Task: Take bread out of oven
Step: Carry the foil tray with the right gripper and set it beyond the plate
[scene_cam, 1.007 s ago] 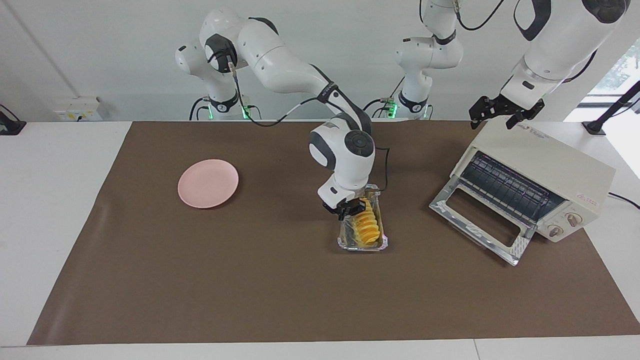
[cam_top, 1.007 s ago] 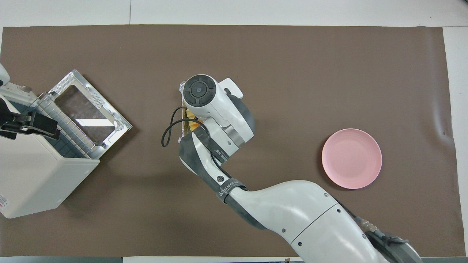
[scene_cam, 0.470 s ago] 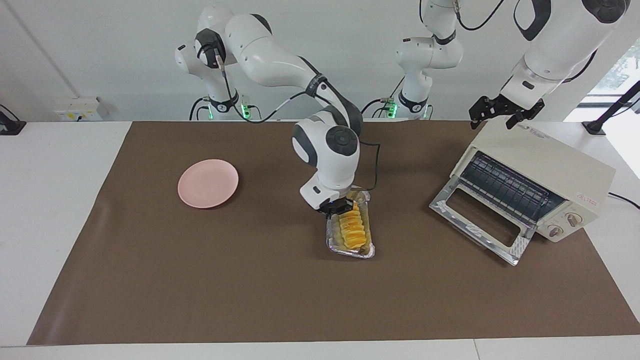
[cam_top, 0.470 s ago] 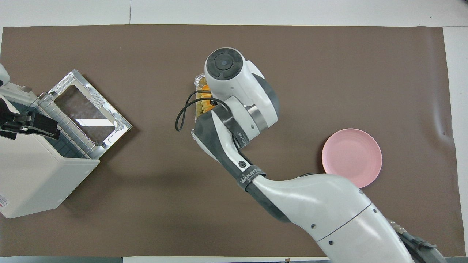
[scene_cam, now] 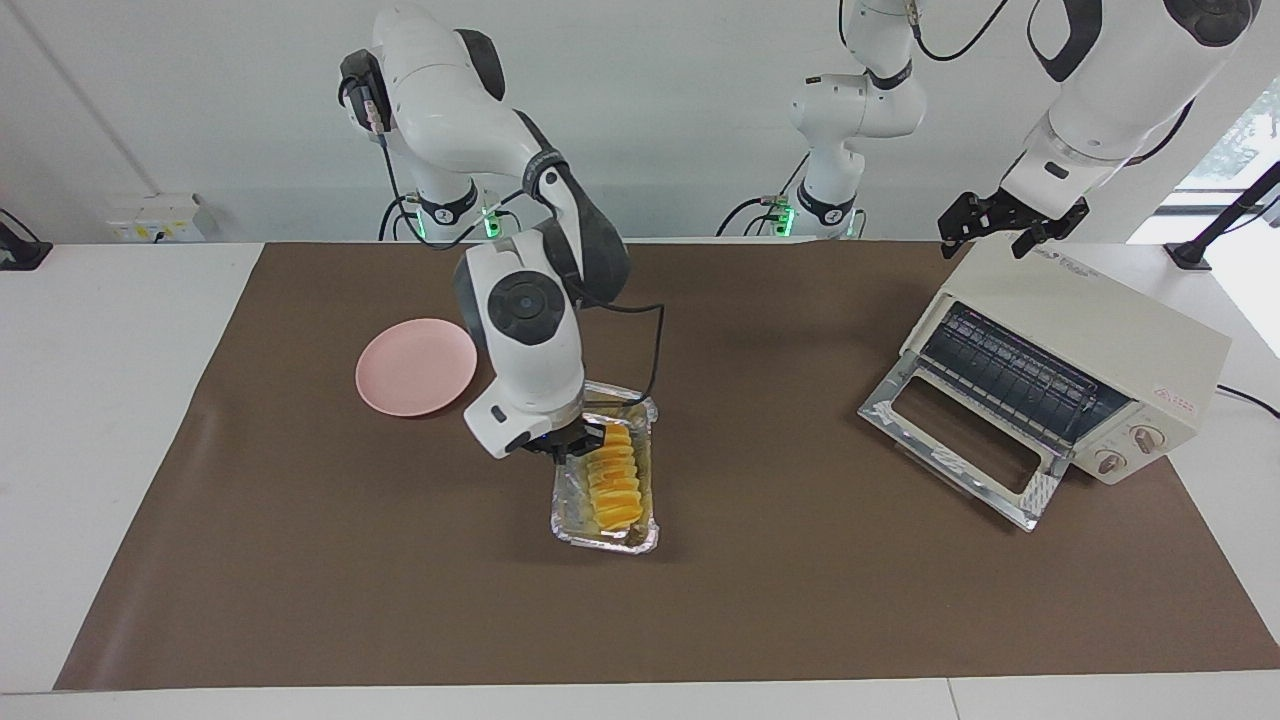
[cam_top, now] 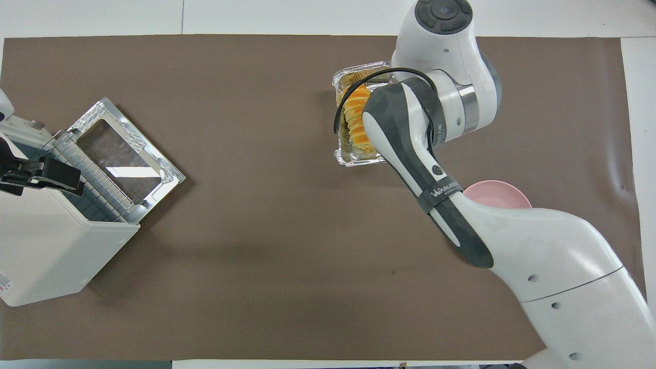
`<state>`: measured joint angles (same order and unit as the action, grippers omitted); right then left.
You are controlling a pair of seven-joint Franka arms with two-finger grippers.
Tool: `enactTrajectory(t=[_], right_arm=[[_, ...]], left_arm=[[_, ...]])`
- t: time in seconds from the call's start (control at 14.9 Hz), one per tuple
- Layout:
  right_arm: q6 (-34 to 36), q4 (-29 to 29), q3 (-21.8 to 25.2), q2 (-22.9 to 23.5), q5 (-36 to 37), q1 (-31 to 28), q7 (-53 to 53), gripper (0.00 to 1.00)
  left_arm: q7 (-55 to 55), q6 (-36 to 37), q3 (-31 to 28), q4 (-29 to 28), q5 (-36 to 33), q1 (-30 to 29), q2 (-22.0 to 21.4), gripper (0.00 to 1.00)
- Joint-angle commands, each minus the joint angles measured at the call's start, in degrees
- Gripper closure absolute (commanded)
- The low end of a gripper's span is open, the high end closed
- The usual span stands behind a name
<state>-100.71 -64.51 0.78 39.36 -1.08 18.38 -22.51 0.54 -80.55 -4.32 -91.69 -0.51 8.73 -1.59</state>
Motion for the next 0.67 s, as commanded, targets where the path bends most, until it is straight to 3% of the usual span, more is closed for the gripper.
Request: enactTrajectory(t=[0.0,0.6], right_arm=[[0.0,0.8,-0.5,0.5,-0.5,-5.8,8.4,1.0],[-8.8,-4.1,-0.3,0.6,1.2,-15.0,24.9,1.0]], left_arm=[[0.2,-0.8,0.3,-1.1,0.7,-0.6,-1.3,0.0],[0.2,-0.8,0.3,-1.1,0.7,-0.6,-1.3,0.0]])
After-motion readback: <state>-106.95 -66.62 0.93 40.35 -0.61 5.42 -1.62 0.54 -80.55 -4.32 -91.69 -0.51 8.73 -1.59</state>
